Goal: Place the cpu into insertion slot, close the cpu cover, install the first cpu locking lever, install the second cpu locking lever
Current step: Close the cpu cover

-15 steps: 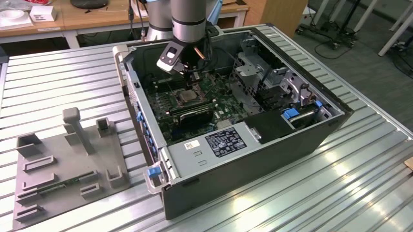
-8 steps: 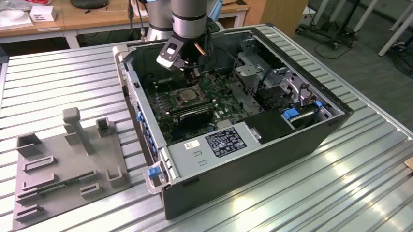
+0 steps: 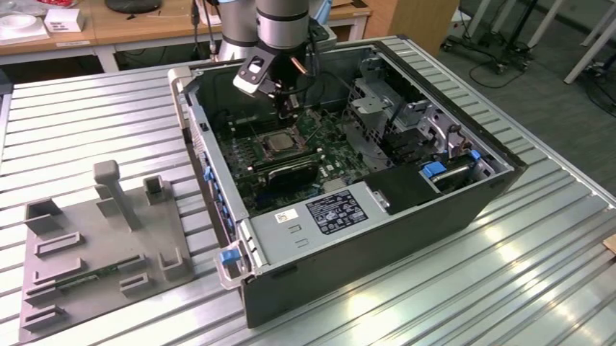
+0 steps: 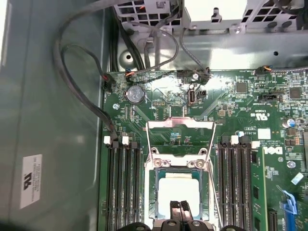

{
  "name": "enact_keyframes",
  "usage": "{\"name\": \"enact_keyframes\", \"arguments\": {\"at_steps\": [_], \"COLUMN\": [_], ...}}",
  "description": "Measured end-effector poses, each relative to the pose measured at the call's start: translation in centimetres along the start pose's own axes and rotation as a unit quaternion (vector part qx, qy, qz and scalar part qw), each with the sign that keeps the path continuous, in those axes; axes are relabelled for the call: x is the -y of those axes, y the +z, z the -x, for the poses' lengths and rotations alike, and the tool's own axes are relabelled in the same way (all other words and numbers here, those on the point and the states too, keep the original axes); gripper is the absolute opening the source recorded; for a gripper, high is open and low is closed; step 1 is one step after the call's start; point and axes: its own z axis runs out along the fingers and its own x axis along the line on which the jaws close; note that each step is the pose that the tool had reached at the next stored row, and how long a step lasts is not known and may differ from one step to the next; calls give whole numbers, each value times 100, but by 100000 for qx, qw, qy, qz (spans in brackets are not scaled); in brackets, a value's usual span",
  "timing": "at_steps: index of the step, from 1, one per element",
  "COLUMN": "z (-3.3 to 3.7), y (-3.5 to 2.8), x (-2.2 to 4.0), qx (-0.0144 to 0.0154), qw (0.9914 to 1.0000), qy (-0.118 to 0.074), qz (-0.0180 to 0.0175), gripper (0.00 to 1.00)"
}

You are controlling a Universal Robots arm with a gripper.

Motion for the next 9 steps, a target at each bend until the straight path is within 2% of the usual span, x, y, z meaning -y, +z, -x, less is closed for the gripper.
{"name": "enact_keyframes", "arguments": {"at_steps": [9], "z": [-2], "y": [-65], "x": [-5], "qx": [-4], "qw": [100000], "qy": [2], "qz": [1], "gripper": [11]}}
